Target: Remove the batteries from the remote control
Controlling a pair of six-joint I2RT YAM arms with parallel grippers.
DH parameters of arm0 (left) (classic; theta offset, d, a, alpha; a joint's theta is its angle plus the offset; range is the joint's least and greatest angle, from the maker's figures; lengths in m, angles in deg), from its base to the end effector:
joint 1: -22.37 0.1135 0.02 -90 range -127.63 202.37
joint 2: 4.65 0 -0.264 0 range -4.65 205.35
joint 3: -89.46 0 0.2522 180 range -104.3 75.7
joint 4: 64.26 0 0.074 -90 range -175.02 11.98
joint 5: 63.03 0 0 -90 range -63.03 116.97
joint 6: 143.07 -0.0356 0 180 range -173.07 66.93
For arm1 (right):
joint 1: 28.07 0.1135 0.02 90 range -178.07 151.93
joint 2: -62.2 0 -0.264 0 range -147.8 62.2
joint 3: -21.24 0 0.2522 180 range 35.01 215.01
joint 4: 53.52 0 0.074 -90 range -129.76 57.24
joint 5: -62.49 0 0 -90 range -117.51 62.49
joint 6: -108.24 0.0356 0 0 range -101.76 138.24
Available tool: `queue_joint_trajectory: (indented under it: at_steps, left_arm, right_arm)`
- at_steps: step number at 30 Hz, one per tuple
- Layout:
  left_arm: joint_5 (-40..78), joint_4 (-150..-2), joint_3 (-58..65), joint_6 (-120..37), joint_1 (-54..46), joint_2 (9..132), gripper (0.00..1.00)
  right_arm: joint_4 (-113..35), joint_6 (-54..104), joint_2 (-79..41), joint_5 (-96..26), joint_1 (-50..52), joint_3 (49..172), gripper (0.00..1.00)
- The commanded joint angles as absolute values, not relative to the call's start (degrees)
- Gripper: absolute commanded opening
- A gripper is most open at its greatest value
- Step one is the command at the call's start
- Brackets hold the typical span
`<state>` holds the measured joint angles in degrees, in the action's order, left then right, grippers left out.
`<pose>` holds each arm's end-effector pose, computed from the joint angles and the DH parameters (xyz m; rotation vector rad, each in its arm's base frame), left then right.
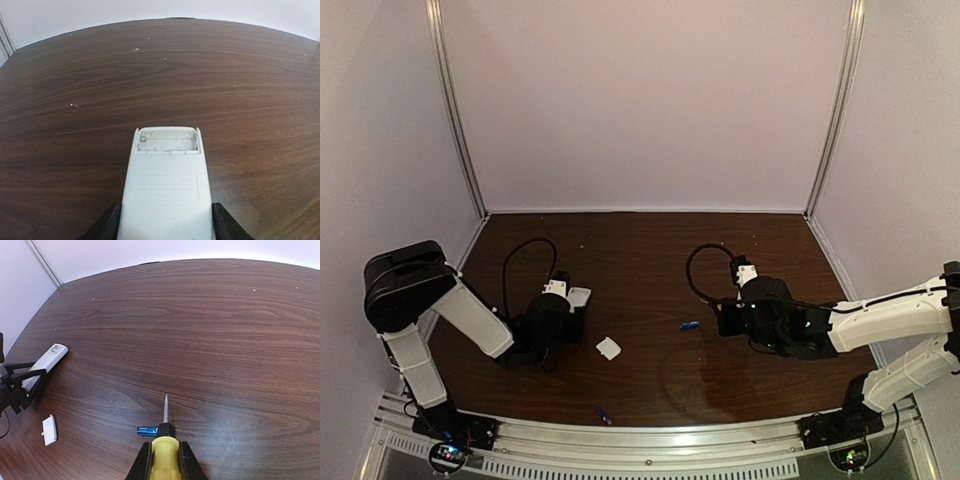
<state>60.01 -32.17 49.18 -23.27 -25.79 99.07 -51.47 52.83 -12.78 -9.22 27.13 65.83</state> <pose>0.2039 -0.1987 0.0904 -0.0099 2.0308 -0.2460 0.1576 0.2072 0.1831 -0.1979 2.1534 0.5895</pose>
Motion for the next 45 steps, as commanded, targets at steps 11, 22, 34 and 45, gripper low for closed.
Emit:
queue_joint_trajectory:
  at_steps: [11, 22, 34, 45]
  left_arm:
    - [69.84, -55.04, 50.11, -14.33, -35.61, 88.59, 0.1]
    - [67.52, -56.36, 56.25, -12.56, -35.63, 81.75, 0.12]
    - [67.53, -55.99, 57.37, -14.09, -35.66, 79.86, 0.54]
    - [67.84, -56.51, 58.21, -16.8, -35.63, 75.92, 0.83]
  right_arm:
    - [-60.81, 49.52, -11.02, 0.73, 26.91, 56.69, 0.02]
    - [-67.67, 48.5, -20.81, 4.91, 26.83, 56.1, 0.02]
    - [-67.07, 49.25, -20.78, 4.11, 26.79, 55.13, 0.23]
    - [-66.58, 49.28, -19.74, 2.74, 26.86, 55.24, 0.32]
